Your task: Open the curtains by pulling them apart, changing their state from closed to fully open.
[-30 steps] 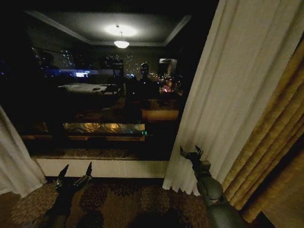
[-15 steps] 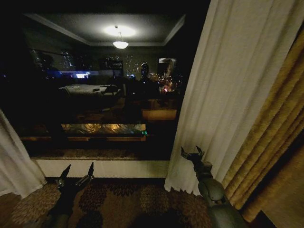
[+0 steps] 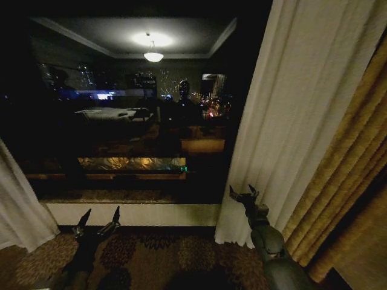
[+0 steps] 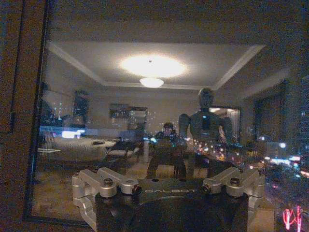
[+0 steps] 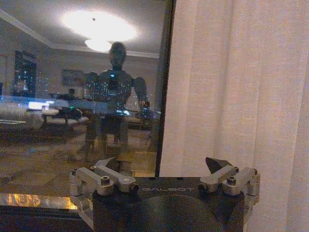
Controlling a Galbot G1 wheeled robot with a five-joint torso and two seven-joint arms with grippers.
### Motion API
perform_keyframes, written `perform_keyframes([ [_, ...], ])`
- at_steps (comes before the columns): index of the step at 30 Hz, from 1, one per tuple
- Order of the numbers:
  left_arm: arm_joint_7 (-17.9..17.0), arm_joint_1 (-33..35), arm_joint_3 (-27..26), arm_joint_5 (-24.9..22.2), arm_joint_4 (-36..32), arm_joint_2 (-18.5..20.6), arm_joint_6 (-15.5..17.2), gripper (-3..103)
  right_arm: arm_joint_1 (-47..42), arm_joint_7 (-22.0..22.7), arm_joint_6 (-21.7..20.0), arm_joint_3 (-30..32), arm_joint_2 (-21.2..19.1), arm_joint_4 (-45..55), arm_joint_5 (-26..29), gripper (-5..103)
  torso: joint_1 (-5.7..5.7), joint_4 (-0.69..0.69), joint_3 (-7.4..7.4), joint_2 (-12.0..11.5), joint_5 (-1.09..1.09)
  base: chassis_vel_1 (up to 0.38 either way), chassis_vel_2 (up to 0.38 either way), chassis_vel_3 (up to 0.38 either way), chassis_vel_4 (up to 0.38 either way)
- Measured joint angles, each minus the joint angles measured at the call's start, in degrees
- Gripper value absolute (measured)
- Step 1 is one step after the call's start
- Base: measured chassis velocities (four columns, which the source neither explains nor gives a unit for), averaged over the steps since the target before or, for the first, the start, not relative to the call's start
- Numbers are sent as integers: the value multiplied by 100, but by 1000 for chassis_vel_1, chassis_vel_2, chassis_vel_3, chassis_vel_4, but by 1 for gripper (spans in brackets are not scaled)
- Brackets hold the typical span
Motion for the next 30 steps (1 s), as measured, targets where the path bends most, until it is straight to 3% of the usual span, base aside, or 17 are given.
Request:
perform_keyframes([
  [30, 166, -9, -75, 50, 54, 1, -2, 100, 58, 1, -6, 65, 35, -106, -56, 100, 0, 0, 0, 0, 1, 0, 0, 0, 0],
])
